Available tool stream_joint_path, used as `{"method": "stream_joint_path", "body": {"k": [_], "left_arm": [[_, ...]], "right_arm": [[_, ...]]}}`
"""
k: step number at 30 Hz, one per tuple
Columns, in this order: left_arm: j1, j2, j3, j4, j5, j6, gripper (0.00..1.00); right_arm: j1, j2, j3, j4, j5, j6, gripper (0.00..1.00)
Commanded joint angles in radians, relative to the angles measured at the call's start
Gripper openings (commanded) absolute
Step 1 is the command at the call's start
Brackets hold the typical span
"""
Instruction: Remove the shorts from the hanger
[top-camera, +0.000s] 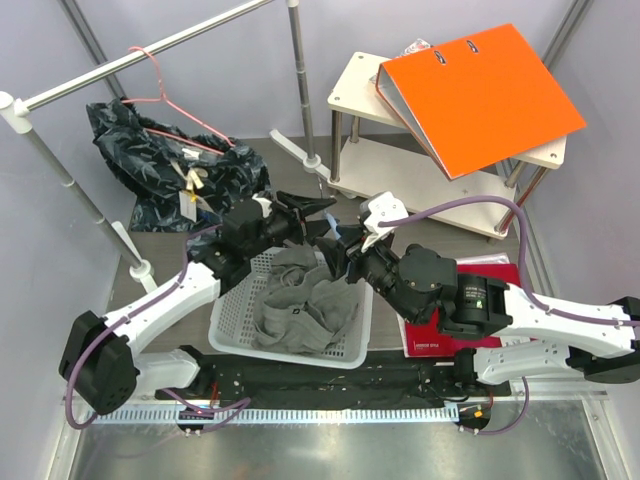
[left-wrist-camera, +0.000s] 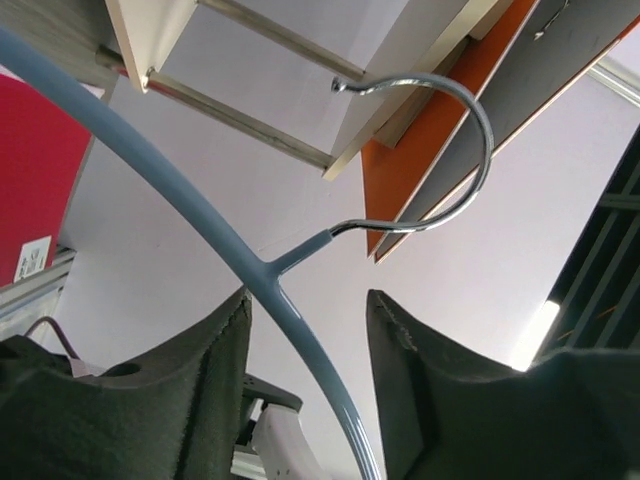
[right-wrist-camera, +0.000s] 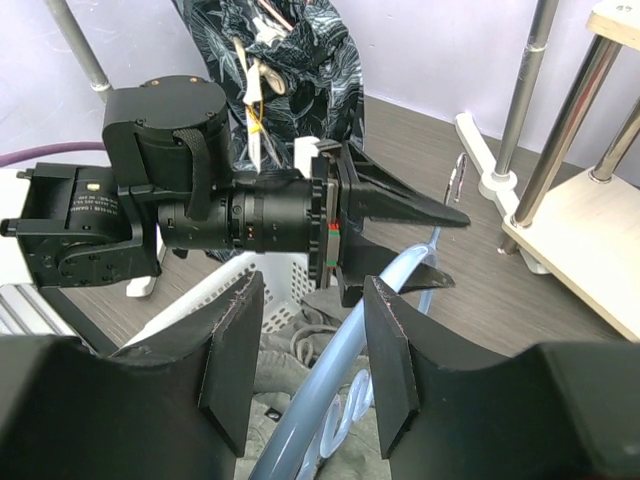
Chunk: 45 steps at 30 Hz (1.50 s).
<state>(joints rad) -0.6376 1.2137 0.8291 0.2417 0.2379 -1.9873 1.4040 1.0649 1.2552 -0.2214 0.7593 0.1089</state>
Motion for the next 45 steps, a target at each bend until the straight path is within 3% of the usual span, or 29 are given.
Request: {"method": "stream_joint_path", "body": {"k": [1, 4, 6, 8, 9, 11, 18, 23, 29, 34, 36, 37, 38, 39, 43, 44, 45], "left_arm": [[-0.017, 0.01, 0.038, 0.08, 0.015, -0.015, 0.44], [-0.019, 0.035, 0.054, 0.126, 0.015, -0.007, 0.24], [-0.02, 0.049, 0.067, 0.154, 0.024, 0.002, 0.17], [-0.02, 0.064, 0.091, 0.165, 0.031, 0.015, 0.04], [-0.022, 0.066, 0.103, 0.165, 0.032, 0.031, 0.01], [-0.025, 0.073, 0.14, 0.163, 0.038, 0.045, 0.01], [-0.057, 0.009, 0.191, 0.082, -0.018, 0.099, 0.01], [-0.068, -0.068, 0.254, -0.126, -0.133, 0.223, 0.0], [-0.085, -0.135, 0.311, -0.315, -0.279, 0.32, 0.0], [-0.086, -0.175, 0.295, -0.364, -0.316, 0.315, 0.0], [-0.088, -0.189, 0.289, -0.372, -0.318, 0.305, 0.0], [-0.086, -0.195, 0.283, -0.375, -0.321, 0.303, 0.0], [-0.088, -0.2, 0.278, -0.377, -0.322, 0.298, 0.0], [-0.088, -0.207, 0.275, -0.38, -0.321, 0.294, 0.0], [-0.086, -0.217, 0.262, -0.393, -0.327, 0.278, 0.01], [-0.088, -0.217, 0.26, -0.395, -0.327, 0.277, 0.0], [-0.086, -0.218, 0.257, -0.394, -0.327, 0.275, 0.01]], "right_arm": [[0.0, -0.006, -0.017, 0.031, 0.009, 0.014, 0.01], [0.0, -0.009, -0.026, 0.011, 0.011, 0.031, 0.01], [-0.002, -0.02, -0.033, -0.024, 0.026, 0.057, 0.01], [0.0, -0.032, -0.03, -0.062, 0.04, 0.096, 0.11], [0.0, -0.045, -0.025, -0.1, 0.038, 0.112, 0.23], [0.0, -0.052, 0.018, -0.153, 0.025, 0.141, 0.36], [0.0, -0.08, 0.147, -0.358, -0.029, 0.256, 0.6], [0.0, -0.115, 0.084, -0.363, -0.075, 0.252, 0.78], [0.0, -0.071, 0.075, -0.329, -0.194, 0.279, 0.81], [0.0, 0.004, 0.053, -0.332, -0.164, 0.298, 0.81], [0.0, 0.015, 0.038, -0.342, -0.083, 0.314, 0.75], [0.0, 0.015, 0.03, -0.338, -0.056, 0.318, 0.69], [0.001, 0.014, 0.012, -0.332, -0.022, 0.322, 0.53], [0.0, 0.015, 0.006, -0.326, 0.021, 0.324, 0.45], [0.0, 0.017, -0.013, -0.285, 0.019, 0.315, 0.23], [0.001, 0.023, -0.013, -0.279, 0.011, 0.311, 0.05], [0.001, 0.027, -0.011, -0.274, 0.005, 0.311, 0.01]]}}
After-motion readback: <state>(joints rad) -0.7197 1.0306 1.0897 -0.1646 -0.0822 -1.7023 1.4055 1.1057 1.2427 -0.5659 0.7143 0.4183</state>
